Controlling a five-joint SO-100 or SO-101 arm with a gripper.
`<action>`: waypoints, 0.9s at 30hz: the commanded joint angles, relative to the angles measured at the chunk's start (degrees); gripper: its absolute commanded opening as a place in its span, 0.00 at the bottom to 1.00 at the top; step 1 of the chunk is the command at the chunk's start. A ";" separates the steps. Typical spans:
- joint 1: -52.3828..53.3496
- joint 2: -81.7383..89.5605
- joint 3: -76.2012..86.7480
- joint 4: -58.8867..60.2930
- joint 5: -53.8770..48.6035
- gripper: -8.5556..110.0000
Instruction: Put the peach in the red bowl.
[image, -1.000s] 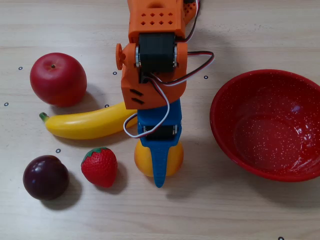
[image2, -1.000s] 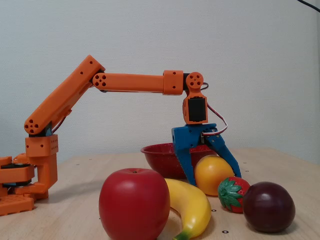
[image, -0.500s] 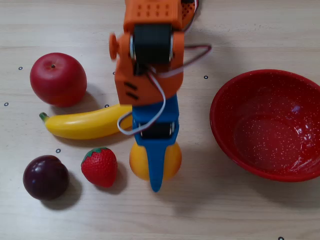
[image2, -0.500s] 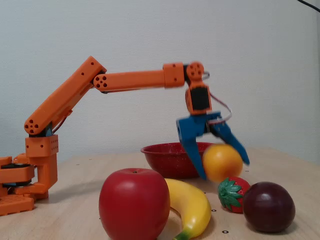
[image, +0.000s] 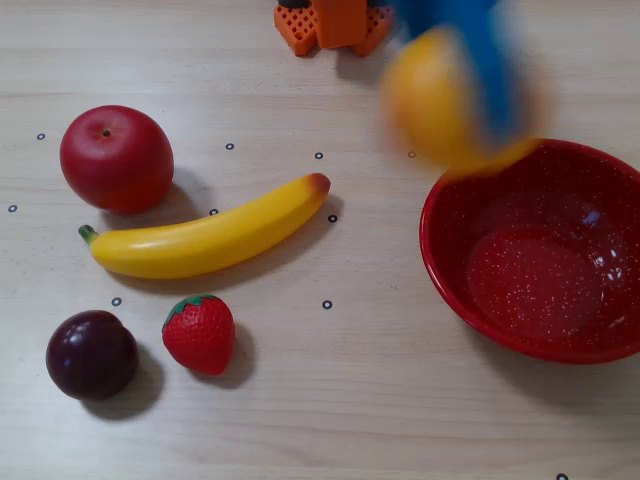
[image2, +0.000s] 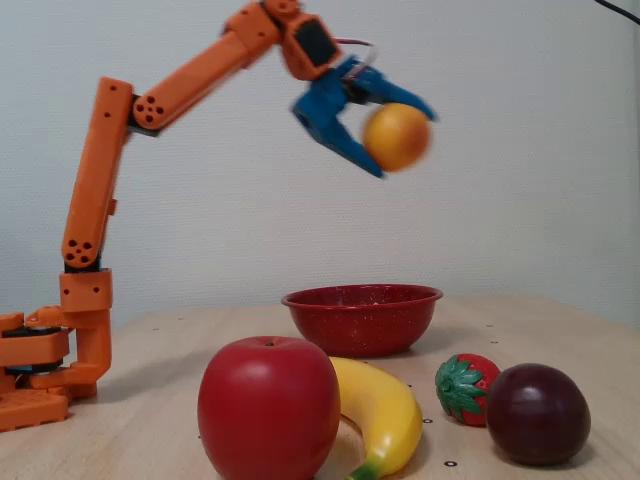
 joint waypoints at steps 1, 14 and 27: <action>7.38 8.70 0.53 0.70 -3.16 0.07; 17.75 -8.09 3.69 -0.09 -6.50 0.07; 11.07 -21.88 2.37 -2.29 -3.69 0.07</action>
